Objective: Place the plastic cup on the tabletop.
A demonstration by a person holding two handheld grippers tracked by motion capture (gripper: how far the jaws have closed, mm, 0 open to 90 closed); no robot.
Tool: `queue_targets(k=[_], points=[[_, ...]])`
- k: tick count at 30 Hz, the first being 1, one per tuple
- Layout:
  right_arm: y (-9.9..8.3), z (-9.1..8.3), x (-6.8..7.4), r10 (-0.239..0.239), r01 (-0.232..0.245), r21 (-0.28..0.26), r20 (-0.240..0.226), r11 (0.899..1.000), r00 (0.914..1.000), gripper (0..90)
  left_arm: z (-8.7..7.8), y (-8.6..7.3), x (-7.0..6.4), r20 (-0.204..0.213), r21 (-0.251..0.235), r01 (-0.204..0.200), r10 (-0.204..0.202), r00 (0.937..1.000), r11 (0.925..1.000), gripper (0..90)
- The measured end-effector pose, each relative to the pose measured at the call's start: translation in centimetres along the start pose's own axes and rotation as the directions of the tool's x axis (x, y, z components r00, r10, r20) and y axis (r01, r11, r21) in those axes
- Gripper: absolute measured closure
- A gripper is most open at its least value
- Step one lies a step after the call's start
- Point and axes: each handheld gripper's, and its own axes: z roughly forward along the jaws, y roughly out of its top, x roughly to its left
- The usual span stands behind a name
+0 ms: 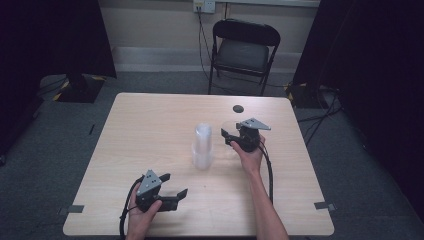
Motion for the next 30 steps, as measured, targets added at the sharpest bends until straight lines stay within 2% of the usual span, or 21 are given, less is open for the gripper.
queue_targets(k=[5,11,16,30], points=[[-0.7,0.9,-0.3,0.016,-0.016,0.034,0.015,0.999,0.9998,28.6,-0.1,0.0,0.0,0.015,-0.021,0.0,0.0,0.9999,0.9998,15.7],[-1.3,1.2,-0.2,0.009,-0.01,0.037,0.016,0.999,0.9998,29.5,-0.2,0.0,0.3,0.005,-0.021,0.006,-0.006,1.0,0.9998,15.7],[-1.8,0.6,-0.3,0.004,-0.004,0.022,0.001,1.0,1.0,29.6,-0.3,0.0,0.3,0.008,-0.027,0.021,-0.021,0.9997,0.9994,15.8],[-2.4,-0.9,-0.2,-0.053,0.054,0.052,-0.013,0.997,0.9985,29.8,-0.2,0.0,0.2,0.01,-0.022,0.025,-0.025,0.9996,0.9994,15.8]])
